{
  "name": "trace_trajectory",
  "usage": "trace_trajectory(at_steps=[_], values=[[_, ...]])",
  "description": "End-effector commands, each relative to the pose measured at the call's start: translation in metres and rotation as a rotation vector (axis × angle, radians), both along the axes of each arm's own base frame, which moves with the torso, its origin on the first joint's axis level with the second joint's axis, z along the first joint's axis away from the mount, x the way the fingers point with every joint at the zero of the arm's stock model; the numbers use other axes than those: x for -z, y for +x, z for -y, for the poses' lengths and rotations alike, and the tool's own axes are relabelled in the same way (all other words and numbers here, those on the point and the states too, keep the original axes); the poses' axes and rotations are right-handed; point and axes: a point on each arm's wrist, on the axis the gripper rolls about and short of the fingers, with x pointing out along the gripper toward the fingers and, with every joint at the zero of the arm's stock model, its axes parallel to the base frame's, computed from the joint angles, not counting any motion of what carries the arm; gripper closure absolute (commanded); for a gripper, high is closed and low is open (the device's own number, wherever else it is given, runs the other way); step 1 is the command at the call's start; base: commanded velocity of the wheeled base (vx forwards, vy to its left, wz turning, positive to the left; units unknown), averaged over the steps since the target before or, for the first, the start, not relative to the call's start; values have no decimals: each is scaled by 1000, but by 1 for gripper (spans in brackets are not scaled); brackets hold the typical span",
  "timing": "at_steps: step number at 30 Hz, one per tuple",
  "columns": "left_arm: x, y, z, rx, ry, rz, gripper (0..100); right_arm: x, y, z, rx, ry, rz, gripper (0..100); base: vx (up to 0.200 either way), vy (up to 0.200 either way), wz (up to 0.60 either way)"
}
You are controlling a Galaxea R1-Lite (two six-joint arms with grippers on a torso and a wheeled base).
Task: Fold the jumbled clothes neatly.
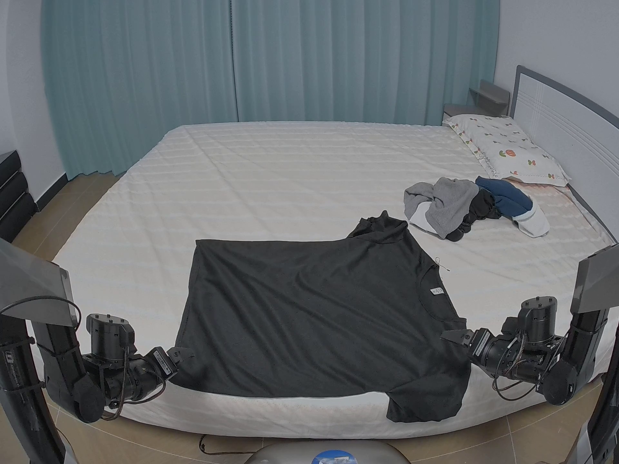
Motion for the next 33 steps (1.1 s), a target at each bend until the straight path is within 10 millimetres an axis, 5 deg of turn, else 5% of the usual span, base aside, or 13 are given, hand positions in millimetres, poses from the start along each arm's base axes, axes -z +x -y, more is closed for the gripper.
trace_trajectory(at_steps=[1, 21, 22, 33], values=[[21, -3, -1, -1, 5, -80, 0, 1, 0, 0, 5, 3, -5, 0, 0, 0, 0], [33, 11, 16, 11, 66, -31, 0, 3, 2, 0, 7, 3, -12, 0, 0, 0, 0], [34, 11, 16, 8, 67, -32, 100, 3, 2, 0, 7, 3, -12, 0, 0, 0, 0], [35, -3, 9, -36, 110, -82, 100, 3, 2, 0, 7, 4, -10, 0, 0, 0, 0]])
